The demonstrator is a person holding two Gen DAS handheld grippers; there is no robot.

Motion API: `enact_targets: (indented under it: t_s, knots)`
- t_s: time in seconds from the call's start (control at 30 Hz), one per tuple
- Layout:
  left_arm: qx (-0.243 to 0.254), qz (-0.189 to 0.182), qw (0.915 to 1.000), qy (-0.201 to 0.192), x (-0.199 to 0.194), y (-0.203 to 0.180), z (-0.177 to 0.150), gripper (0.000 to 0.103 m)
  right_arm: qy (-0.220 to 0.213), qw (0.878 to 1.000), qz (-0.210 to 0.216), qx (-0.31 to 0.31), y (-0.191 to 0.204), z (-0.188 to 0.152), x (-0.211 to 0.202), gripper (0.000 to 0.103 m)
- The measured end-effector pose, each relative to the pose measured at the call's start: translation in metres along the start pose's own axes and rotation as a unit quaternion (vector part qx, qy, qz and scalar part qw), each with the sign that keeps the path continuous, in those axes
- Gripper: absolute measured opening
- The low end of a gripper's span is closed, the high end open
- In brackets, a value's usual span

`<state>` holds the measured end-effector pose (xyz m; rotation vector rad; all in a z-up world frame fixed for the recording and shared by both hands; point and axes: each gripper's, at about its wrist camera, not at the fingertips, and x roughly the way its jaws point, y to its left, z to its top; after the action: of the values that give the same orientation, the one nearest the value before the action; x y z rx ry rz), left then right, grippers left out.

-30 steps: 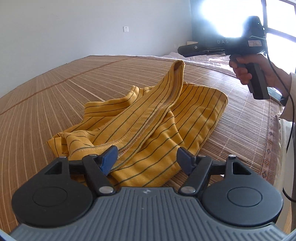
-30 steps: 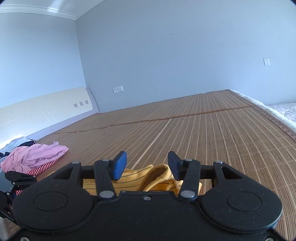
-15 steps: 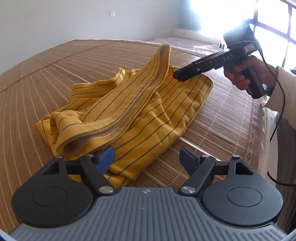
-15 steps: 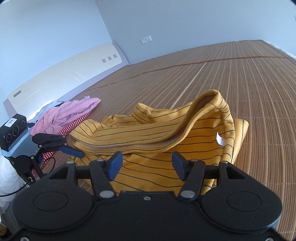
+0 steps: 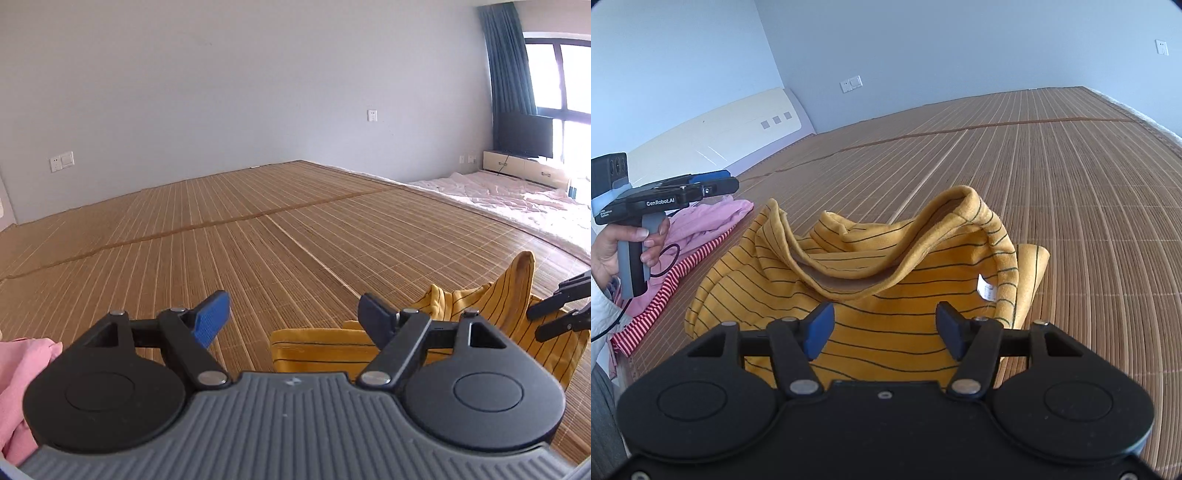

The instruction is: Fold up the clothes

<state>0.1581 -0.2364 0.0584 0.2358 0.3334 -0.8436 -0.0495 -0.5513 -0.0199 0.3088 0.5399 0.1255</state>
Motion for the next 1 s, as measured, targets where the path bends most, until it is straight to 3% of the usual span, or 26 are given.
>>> enact_targets:
  t_s: [0.13,0.23,0.37,0.43,0.53,0.6,0.67,0.73,0.83,0.87,0.93,1.0]
  knots:
    - [0.038,-0.038,0.9981,0.031,-0.027,-0.014,-0.018,0.081,0.021,0.996,0.086,0.002,0.000,0.007,0.012,0.057]
    - [0.070,-0.068,0.9940,0.049,-0.042,-0.031,-0.041,0.081,0.027,0.994,0.106,-0.027,0.009,0.015,0.025,0.059]
    - [0.071,-0.108,0.9905,0.048,-0.044,-0.047,-0.061,0.081,-0.098,0.994,0.037,-0.021,0.010,0.018,0.017,0.060]
    - [0.070,-0.112,0.9896,0.057,-0.039,-0.051,-0.068,0.082,-0.140,0.990,-0.023,-0.023,0.009,0.019,0.005,0.064]
    - [0.086,-0.080,0.9903,0.074,-0.035,-0.052,-0.078,0.082,-0.086,0.992,-0.089,-0.033,0.005,0.024,-0.006,0.071]
    - [0.097,-0.035,0.9906,0.090,-0.029,-0.045,-0.084,0.082,-0.059,0.993,-0.104,-0.024,-0.001,0.021,-0.012,0.071]
    - [0.069,-0.029,0.9927,0.094,-0.027,-0.032,-0.086,0.085,-0.039,0.994,-0.101,-0.020,-0.005,0.012,-0.016,0.071]
    - [0.001,-0.039,0.9934,0.108,-0.025,-0.015,-0.086,0.085,-0.016,0.995,-0.100,-0.019,-0.006,0.003,-0.016,0.070]
    - [-0.076,-0.070,0.9881,0.114,-0.023,-0.001,-0.087,0.085,-0.002,0.995,-0.099,-0.024,-0.003,-0.003,-0.008,0.067]
    - [-0.091,-0.082,0.9857,0.116,-0.023,0.000,-0.088,0.085,-0.001,0.994,-0.102,-0.023,-0.002,-0.004,-0.005,0.063]
    - [-0.109,-0.096,0.9815,0.125,-0.021,0.001,-0.091,0.085,0.005,0.993,-0.115,-0.022,-0.003,-0.004,0.000,0.044]
    - [-0.118,-0.100,0.9796,0.128,-0.019,-0.001,-0.095,0.085,0.005,0.992,-0.125,-0.023,-0.003,-0.005,0.002,0.039]
